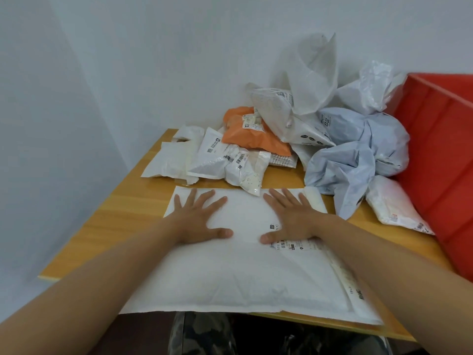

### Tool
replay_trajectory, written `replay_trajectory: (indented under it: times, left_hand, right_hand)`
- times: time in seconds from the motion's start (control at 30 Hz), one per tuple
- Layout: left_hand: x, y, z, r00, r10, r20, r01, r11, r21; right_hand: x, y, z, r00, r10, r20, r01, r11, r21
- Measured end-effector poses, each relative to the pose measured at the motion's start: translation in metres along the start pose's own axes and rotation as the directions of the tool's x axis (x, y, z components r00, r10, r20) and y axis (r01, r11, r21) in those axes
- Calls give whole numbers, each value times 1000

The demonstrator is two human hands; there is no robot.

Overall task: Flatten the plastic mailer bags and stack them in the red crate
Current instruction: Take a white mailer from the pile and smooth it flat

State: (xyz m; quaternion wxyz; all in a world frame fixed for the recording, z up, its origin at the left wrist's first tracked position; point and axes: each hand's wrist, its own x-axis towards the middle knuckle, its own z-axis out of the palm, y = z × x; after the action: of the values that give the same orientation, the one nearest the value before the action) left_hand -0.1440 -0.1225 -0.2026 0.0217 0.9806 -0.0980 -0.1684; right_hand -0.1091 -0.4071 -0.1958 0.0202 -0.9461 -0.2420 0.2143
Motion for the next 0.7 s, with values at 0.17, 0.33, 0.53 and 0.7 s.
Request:
replay_trajectory:
  times: [0.17,0.33,0.53,0.7]
  left_hand:
    - [5,-4,9,998,12,-64,-13,1000,-8]
    - [4,-3,8,999,4,-54,-5,1000,-16]
    - [-8,2,-6,993,67,-95,-58,994,93]
    - [-54,-8,-10,979,184,-86,-195,970,-146]
  right_hand:
    - [1,2,7,999,-10,-38,10,1000,3]
    - [2,1,5,1000,-8,-17,7,1000,-2]
    - [-12,-9,-6,1000,6,-23,-7,999,-41]
    - [-56,-6,-15,999,-49,-3,49,999,24]
